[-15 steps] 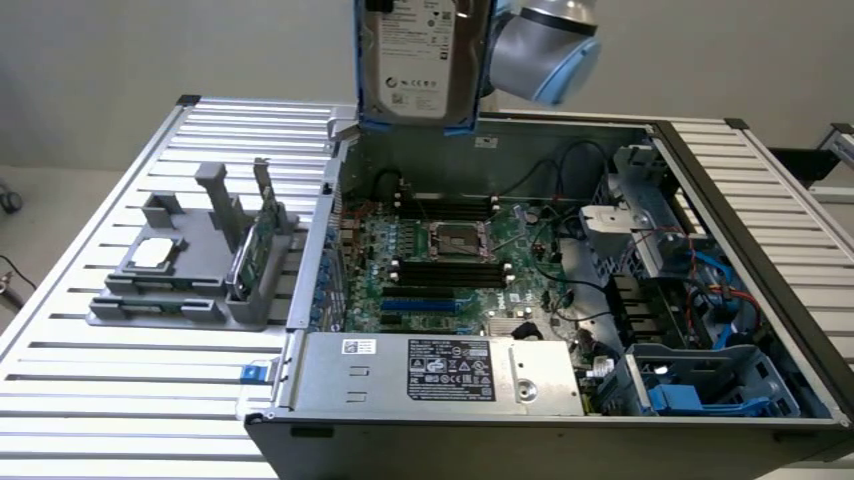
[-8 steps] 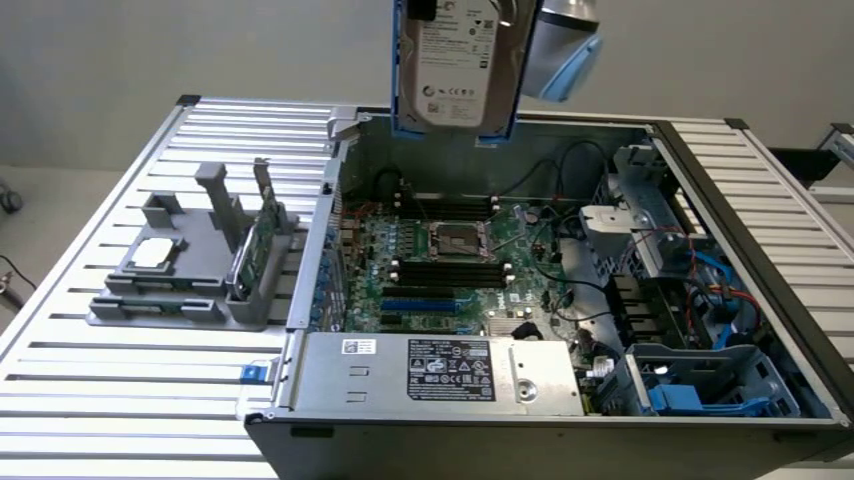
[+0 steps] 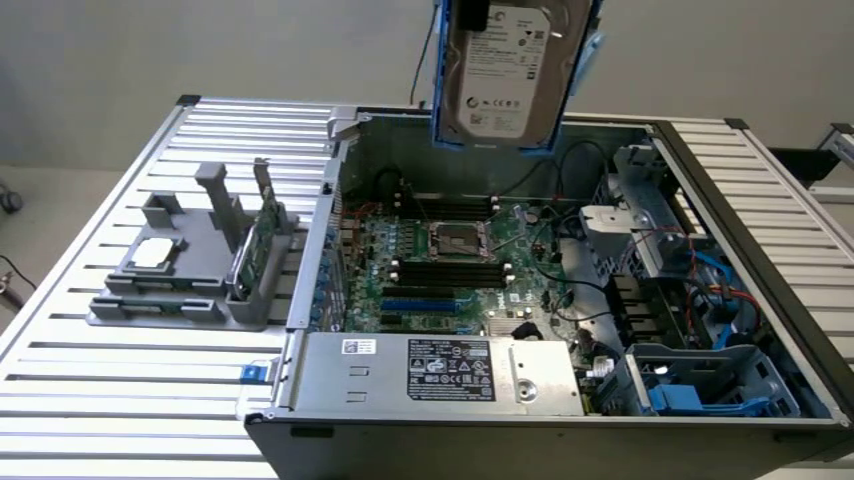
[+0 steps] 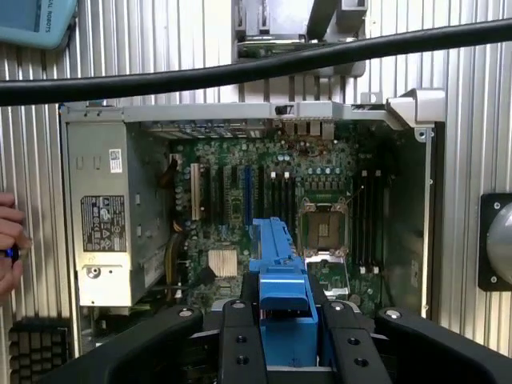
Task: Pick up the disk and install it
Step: 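Pick up the disk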
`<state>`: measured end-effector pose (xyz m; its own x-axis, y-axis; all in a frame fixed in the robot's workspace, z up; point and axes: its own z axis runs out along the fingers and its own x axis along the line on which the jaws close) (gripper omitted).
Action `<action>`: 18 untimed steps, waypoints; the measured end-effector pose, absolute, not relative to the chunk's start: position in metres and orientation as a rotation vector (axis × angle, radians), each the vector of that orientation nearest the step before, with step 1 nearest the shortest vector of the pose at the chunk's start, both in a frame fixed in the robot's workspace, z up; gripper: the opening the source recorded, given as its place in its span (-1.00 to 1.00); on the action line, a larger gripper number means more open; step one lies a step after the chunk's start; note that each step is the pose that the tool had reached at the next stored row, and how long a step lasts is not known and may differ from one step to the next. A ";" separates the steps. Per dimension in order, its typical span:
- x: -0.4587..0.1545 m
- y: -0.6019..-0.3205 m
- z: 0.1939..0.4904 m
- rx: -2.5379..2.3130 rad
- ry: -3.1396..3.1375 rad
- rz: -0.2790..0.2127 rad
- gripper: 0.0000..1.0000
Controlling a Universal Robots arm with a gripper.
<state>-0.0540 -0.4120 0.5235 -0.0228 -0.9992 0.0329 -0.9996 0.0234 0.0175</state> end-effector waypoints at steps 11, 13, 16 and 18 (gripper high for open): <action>-0.016 -0.440 0.523 2.171 -2.222 0.016 -0.35; -0.010 -0.445 0.523 2.171 -2.222 0.016 -0.35; -0.001 -0.453 0.524 2.171 -2.221 0.016 -0.35; 0.005 -0.459 0.523 2.171 -2.221 0.016 -0.35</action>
